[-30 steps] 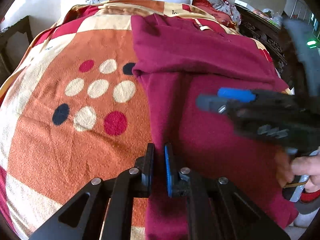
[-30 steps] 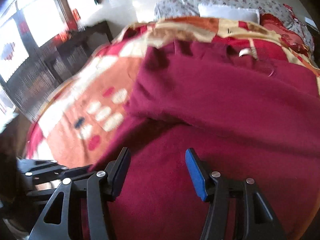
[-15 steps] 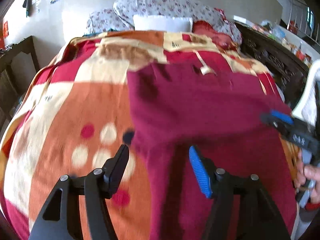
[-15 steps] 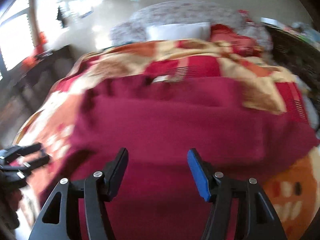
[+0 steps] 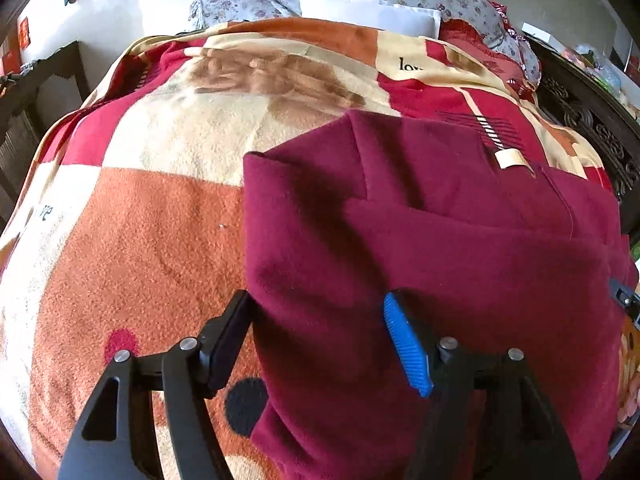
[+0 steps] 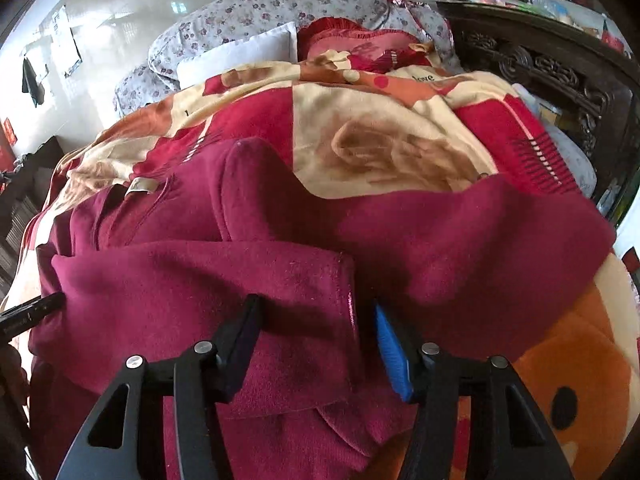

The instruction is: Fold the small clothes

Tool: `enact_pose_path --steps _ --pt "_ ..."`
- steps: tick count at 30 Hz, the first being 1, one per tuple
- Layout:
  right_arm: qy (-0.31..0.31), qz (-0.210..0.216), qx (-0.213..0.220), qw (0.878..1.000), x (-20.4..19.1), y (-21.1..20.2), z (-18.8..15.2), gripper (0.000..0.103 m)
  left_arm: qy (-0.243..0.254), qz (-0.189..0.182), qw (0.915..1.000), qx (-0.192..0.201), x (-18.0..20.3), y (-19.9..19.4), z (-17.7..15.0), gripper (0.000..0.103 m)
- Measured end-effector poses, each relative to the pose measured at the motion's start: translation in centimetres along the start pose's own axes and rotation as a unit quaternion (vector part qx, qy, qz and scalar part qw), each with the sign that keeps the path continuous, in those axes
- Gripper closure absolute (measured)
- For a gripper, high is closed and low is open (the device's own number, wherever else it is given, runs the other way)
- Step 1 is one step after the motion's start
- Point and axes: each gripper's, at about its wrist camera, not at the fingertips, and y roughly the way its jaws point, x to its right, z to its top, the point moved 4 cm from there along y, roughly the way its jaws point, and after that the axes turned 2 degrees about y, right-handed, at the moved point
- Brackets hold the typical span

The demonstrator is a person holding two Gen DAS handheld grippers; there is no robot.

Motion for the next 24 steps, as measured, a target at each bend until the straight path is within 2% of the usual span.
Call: enact_pose_path --steps 2,7,12,15,17,22,24 --pt "-0.006 -0.006 0.008 1.0 -0.4 -1.3 0.0 0.042 0.003 0.006 0.9999 0.008 0.3 -0.9 -0.2 0.035" --pt "-0.027 0.011 0.032 0.999 -2.2 -4.4 -0.9 0.042 0.018 0.012 0.999 0.04 1.3 -3.6 -0.5 0.035" --pt "-0.051 0.004 0.019 0.998 -3.6 -3.5 -1.9 0.042 0.034 0.012 0.9981 0.05 2.7 -4.6 -1.1 0.035" --pt "-0.048 -0.011 0.0 0.999 -3.4 -1.4 -2.5 0.039 0.041 0.012 0.9981 0.044 3.4 -4.3 -1.5 0.035" --pt "-0.035 -0.008 0.004 0.999 -3.0 -1.3 -2.5 0.034 0.042 0.011 0.9983 0.039 4.0 -4.1 -1.7 0.035" --pt "-0.02 0.022 0.002 1.0 -1.8 -3.2 -2.1 0.034 0.044 -0.009 0.9979 0.048 5.8 -4.9 -1.7 0.035" --pt "-0.008 0.026 0.008 1.0 -0.7 -4.4 -1.9 0.034 0.048 -0.02 0.9974 0.051 6.9 -5.1 -1.5 0.032"
